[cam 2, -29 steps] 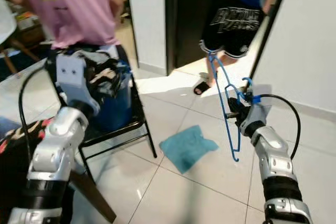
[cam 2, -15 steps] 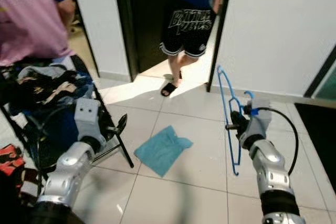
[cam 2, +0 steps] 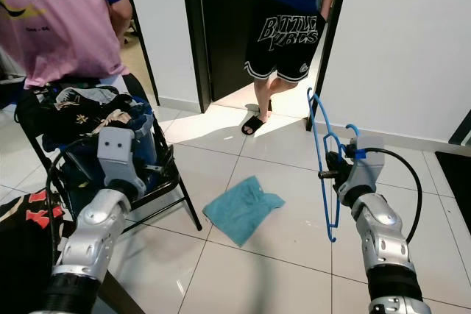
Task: Hang hanger
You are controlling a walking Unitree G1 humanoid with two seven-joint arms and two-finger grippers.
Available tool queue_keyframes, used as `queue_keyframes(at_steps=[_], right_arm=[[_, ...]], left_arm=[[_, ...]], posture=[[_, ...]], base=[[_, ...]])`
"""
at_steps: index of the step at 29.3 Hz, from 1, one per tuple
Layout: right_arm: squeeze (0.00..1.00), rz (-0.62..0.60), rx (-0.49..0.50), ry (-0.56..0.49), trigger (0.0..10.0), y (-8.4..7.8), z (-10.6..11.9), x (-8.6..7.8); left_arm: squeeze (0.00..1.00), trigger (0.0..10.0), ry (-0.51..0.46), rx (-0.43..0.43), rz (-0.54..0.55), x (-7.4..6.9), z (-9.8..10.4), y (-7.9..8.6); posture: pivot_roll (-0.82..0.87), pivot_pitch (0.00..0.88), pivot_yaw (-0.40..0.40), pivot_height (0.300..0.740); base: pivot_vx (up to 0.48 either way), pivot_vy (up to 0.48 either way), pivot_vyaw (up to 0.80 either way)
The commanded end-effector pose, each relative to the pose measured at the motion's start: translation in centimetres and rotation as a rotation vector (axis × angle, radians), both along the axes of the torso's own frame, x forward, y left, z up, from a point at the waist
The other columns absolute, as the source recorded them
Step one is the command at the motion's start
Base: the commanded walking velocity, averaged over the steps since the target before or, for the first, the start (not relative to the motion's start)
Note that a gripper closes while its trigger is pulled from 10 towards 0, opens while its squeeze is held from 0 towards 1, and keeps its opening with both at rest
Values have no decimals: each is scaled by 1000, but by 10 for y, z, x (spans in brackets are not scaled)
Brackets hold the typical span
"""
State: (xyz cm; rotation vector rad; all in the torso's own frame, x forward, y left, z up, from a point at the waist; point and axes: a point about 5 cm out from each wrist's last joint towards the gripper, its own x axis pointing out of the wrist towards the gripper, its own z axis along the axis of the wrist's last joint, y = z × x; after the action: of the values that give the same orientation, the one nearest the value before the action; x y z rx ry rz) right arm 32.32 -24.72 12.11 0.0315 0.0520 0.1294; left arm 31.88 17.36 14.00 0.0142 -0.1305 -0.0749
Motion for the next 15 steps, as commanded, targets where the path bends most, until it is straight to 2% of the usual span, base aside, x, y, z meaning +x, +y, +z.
queue_keyframes(at_steps=[1,7,15], right_arm=[[0,3,5,-28,10000,1,7,2],[0,14,7,-42,10000,2,11,3],[0,21,5,-49,10000,3,14,4]], left_arm=[[0,10000,-21,12,8,1,5,4],[0,10000,-57,7,12,4,15,6],[0,10000,-63,8,10,4,16,6]], posture=[[18,1,3,740],[17,2,1,740],[16,0,1,740]], base=[[0,0,0],[0,0,0],[0,0,0]])
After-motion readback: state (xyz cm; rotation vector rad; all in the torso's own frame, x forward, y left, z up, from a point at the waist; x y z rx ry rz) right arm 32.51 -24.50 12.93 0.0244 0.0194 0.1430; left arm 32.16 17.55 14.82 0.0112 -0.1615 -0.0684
